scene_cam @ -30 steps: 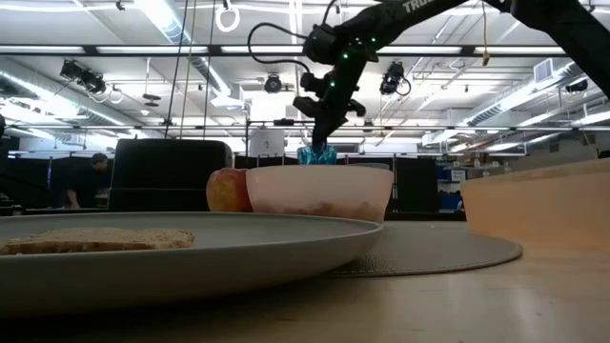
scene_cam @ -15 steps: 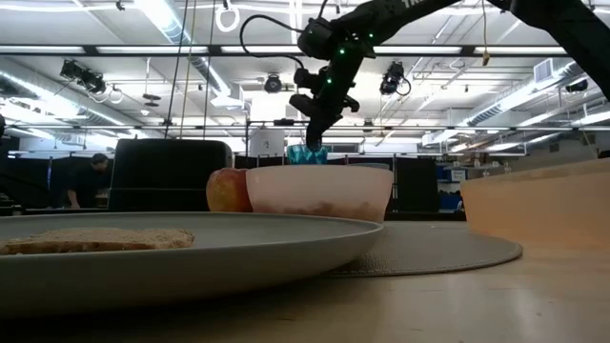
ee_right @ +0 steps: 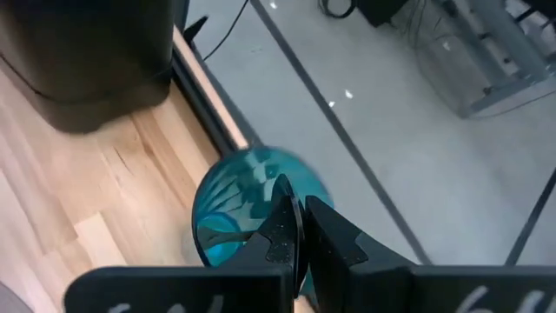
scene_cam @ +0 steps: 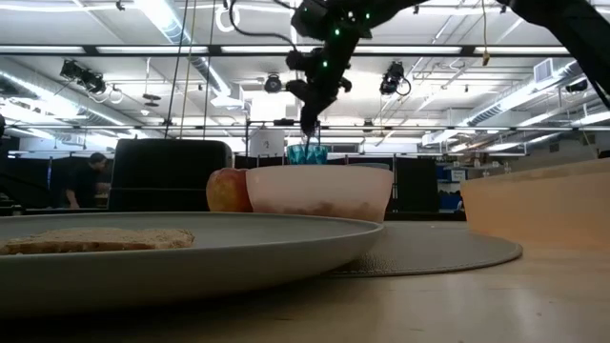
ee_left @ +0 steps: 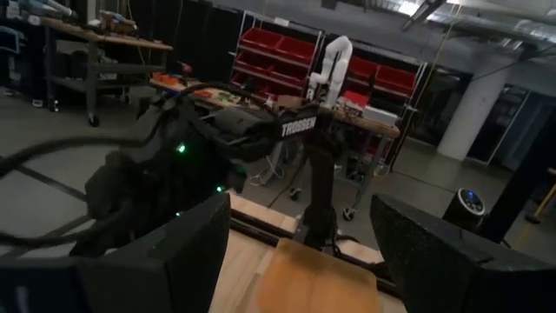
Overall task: Arrange a breakfast setting
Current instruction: Put the black spoon on the brown table mat to the right of the light orange bowl
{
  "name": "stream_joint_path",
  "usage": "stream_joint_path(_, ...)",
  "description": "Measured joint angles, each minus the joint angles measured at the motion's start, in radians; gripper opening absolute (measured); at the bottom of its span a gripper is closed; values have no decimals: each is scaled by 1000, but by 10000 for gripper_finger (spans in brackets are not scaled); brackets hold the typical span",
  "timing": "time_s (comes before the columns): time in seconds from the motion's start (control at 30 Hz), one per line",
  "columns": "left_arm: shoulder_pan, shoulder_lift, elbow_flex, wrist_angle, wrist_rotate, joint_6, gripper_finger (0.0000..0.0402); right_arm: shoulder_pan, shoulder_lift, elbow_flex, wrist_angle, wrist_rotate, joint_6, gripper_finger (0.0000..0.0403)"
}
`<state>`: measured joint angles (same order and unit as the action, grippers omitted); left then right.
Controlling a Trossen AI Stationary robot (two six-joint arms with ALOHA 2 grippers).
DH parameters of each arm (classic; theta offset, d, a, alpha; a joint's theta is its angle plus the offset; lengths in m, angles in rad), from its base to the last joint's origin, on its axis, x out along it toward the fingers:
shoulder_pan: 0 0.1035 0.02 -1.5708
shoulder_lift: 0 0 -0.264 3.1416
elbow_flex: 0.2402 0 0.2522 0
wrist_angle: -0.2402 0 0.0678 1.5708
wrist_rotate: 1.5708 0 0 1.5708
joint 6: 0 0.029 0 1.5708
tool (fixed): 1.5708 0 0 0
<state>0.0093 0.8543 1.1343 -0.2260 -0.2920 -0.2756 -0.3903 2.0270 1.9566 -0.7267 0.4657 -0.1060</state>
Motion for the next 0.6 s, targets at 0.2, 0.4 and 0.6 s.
stream_joint_path(0.2, 0, -25, 0, -6, 0, -1, 286, 9, -1, 145, -139, 11, -1, 23)
stream_joint_path(0.4, 0, -55, 0, -23, 0, -6, 286, 18, -1, 351, -397, -14, 81, 23)
stream_joint_path(0.6, 0, -72, 0, -57, 0, -5, 286, 25, -119, 345, -425, -26, 112, 23)
